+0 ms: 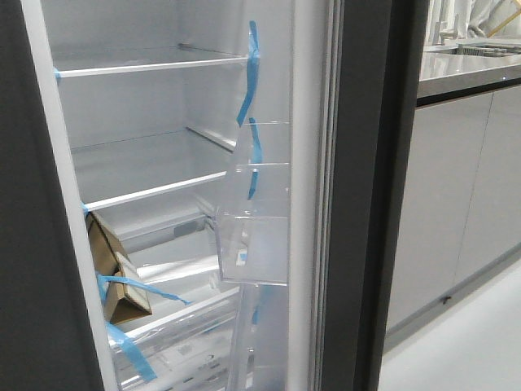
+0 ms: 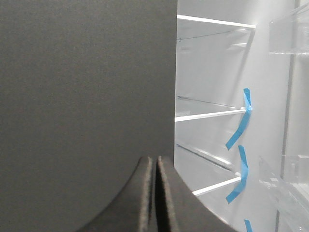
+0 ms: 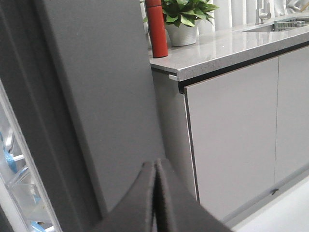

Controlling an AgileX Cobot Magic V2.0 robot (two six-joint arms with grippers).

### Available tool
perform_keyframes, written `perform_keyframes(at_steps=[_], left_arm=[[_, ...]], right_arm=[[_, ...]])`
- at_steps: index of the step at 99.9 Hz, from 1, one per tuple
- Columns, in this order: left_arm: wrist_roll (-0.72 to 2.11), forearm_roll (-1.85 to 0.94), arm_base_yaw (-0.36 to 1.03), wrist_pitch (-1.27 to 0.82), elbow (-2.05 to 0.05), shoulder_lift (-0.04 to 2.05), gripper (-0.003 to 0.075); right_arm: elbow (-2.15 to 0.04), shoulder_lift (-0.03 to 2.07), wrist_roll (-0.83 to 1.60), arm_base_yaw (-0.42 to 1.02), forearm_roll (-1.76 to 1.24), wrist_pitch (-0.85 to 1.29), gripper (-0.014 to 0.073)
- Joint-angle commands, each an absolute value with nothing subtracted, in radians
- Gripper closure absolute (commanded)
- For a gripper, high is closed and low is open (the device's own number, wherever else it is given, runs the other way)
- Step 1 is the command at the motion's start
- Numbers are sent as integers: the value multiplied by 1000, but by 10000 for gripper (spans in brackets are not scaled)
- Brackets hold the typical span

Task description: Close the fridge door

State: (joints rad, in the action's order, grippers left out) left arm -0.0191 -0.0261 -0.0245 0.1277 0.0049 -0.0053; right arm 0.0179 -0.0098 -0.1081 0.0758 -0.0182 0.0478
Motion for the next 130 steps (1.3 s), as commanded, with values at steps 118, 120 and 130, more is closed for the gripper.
perform_keyframes(at_steps=[118,120,130], left_arm=[[-23,-30,-23,200,40,-16,740],[-23,-30,-23,200,40,-16,740],[-23,-30,-23,200,40,-16,740]], right_arm=[[-459,546,-96,71,-85,-18,639],[-484,572,-96,71,-85,-18,639],[-599,687,-96,71,-125,-18,639]])
